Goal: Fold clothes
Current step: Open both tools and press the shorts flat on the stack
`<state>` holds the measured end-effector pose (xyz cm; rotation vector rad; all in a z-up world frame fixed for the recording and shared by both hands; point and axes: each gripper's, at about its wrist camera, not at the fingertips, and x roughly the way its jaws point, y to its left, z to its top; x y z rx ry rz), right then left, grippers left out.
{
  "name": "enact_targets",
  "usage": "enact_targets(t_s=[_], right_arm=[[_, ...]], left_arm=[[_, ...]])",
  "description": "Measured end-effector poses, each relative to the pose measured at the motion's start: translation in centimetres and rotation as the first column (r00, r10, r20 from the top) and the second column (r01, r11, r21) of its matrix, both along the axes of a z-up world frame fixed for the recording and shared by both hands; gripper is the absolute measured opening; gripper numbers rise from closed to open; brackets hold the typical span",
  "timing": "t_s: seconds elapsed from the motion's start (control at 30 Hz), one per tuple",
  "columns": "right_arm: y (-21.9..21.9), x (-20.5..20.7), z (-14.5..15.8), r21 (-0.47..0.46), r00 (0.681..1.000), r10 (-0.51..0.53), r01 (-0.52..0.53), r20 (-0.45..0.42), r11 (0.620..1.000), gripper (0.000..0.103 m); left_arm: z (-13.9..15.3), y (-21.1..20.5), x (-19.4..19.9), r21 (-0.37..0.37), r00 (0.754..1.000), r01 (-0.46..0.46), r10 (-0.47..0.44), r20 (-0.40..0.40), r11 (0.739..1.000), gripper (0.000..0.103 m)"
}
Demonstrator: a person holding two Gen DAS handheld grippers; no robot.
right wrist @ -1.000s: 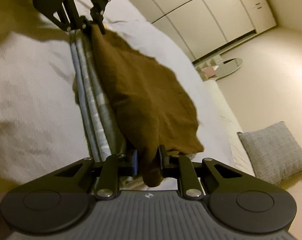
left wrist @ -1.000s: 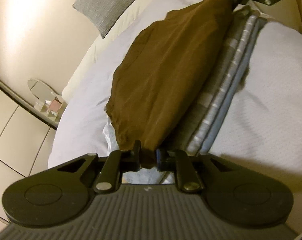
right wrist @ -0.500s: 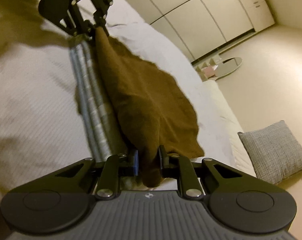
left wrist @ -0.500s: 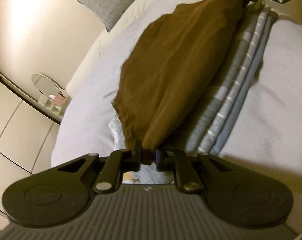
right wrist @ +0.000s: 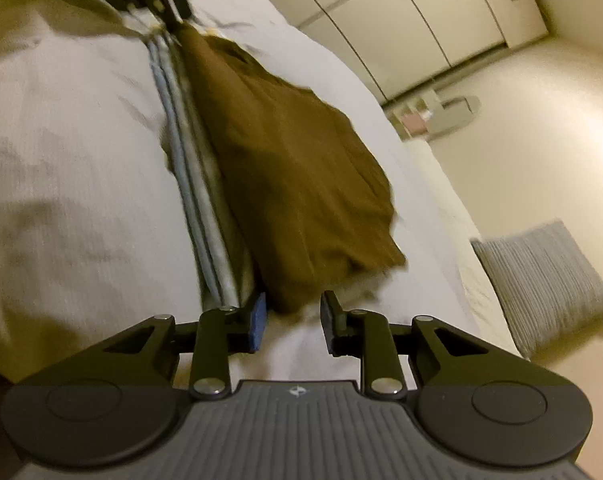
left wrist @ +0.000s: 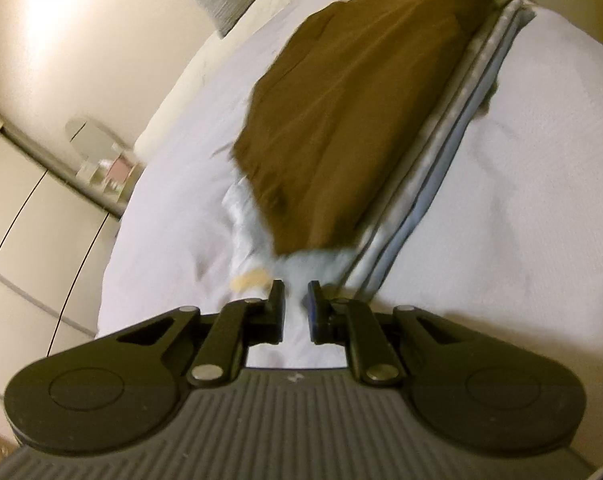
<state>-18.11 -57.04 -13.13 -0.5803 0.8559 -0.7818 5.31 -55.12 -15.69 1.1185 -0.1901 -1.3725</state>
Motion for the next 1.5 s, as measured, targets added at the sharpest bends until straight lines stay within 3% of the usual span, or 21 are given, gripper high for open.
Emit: enact_targets(t_s=[0.13, 0.3, 0.4, 0.53, 0.67, 0.83, 1.07, 1.1, 1.17, 1.3, 1.43, 1.5], right_arm=[[-0.4, -0.4, 1.8, 0.048, 0.995, -0.016, 0.011, 0.102, 0.999, 0.025], [-0.9, -0.8, 4.1, 0.108, 0.973, -0.042, 0.018, 0.227, 0.994, 0.020], [-2.9, -0.5, 4.3, 0.186, 0.954, -0.079, 0.025, 0.289, 0.982, 0.008], [-7.9, -1.7, 1.9, 0.314, 0.944, -0.180, 0.088, 0.277, 0.945, 0.005], [-9.4, -4.6, 2.8, 0.290, 0.926, -0.236, 0.149, 0.293, 0.945, 0.005], [-9.8, -4.3, 4.8, 0.253, 0.921, -0.163, 0.073, 0.354, 0.965, 0.005], [-13.9, -0.9, 2.2, 0.282, 0.955, -0.094, 0.011, 0.282, 0.959, 0.003], [-14.6, -1.2, 1.8, 0.290, 0.954, -0.098, 0.012, 0.283, 0.957, 0.002], [-15.4, -1.9, 1.8, 0.287, 0.947, -0.124, 0.036, 0.296, 0.957, 0.002], [-16.2, -3.1, 2.7, 0.272, 0.932, -0.177, 0.089, 0.317, 0.958, 0.006], [-15.1, -3.0, 4.4, 0.225, 0.922, -0.131, 0.049, 0.365, 0.973, 0.006], [-15.0, -1.9, 4.6, 0.227, 0.924, -0.107, 0.023, 0.366, 0.974, 0.006]], left_arm=[[2.5, 1.2, 0.4, -0.062, 0.995, -0.034, 0.028, -0.093, 0.997, 0.011], [5.1, -1.2, -3.7, -0.121, 0.979, 0.075, -0.096, -0.181, 0.990, 0.011], [4.6, -4.0, -5.7, -0.089, 0.967, 0.135, -0.151, -0.207, 0.987, 0.011], [1.2, -6.8, -5.5, 0.006, 0.971, 0.151, -0.147, -0.186, 0.989, 0.011], [2.3, -7.1, -4.3, -0.018, 0.968, 0.125, -0.126, -0.217, 0.992, 0.011], [5.7, -9.2, -2.9, -0.098, 0.951, 0.084, -0.110, -0.290, 0.992, 0.011], [3.8, -15.2, 1.2, 0.011, 0.912, 0.072, -0.061, -0.405, 0.997, 0.012], [3.7, -15.5, 1.8, 0.015, 0.910, 0.063, -0.052, -0.412, 0.998, 0.019], [4.0, -15.8, 3.0, 0.004, 0.905, 0.038, -0.033, -0.425, 0.999, 0.021], [5.3, -16.1, 4.4, -0.051, 0.900, -0.014, -0.009, -0.435, 0.999, 0.011], [6.8, -16.7, 4.1, -0.100, 0.867, 0.009, -0.058, -0.494, 0.995, 0.011], [6.4, -17.8, 3.2, -0.089, 0.875, 0.031, -0.070, -0.479, 0.996, 0.010]])
